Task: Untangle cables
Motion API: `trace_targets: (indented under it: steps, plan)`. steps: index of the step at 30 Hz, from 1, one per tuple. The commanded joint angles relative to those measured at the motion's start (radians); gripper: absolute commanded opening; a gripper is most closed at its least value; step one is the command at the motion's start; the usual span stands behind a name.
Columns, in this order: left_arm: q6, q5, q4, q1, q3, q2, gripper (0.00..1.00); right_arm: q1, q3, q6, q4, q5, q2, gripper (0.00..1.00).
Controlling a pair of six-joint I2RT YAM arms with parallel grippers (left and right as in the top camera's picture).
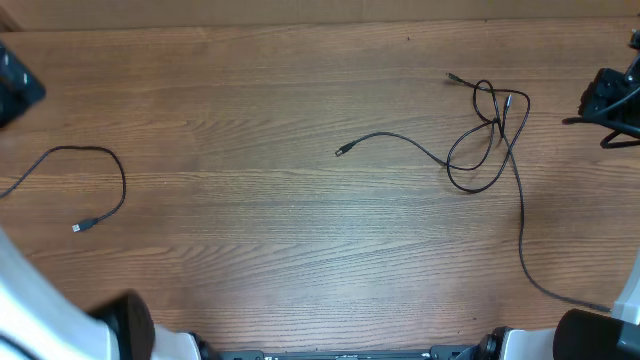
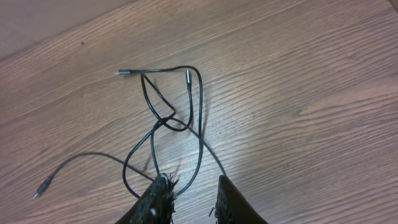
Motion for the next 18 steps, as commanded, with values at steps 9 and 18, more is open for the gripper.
trace_targets:
  steps: [9,18]
  plan:
    - [-0.463,-0.503,0.036,0.013,-0.675,-0.282,1.0,-0.007,-0.008,-0.003,-0.006,-0.026,0.001,0.23]
    - [-0.378,-0.301,0.198,0.119,-1.019,-0.325,1.0,-0.007,-0.008,-0.003,-0.012,-0.048,0.001,0.23]
